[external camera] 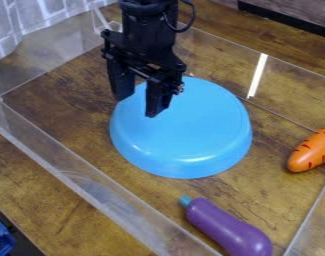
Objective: Remove the lemon from the blue tray and put it on the table
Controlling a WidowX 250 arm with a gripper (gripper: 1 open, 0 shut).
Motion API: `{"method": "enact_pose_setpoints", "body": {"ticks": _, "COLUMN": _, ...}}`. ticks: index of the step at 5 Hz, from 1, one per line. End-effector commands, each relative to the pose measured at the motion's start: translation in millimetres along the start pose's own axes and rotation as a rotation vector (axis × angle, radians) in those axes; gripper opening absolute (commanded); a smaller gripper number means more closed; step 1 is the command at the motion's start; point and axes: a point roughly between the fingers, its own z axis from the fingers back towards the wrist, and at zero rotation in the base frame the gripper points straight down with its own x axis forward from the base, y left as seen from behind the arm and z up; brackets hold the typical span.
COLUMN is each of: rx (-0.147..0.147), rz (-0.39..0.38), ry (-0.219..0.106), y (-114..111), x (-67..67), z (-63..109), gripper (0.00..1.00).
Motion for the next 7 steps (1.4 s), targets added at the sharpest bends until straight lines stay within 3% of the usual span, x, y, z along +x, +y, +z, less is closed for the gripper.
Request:
{"method": "enact_pose_setpoints", "body": {"ticks": 1, "rx": -0.003, "rz": -0.024, "ry": -0.028, "y": -9, "x": 5.7, "z": 5.2, "gripper": 1.0}}
{"method": "enact_pose_setpoints", "body": {"ticks": 7, "rx": -0.032, "rz": -0.073, "ry": -0.04, "y": -35, "x": 11.5, "z": -2.6, "gripper": 1.0}}
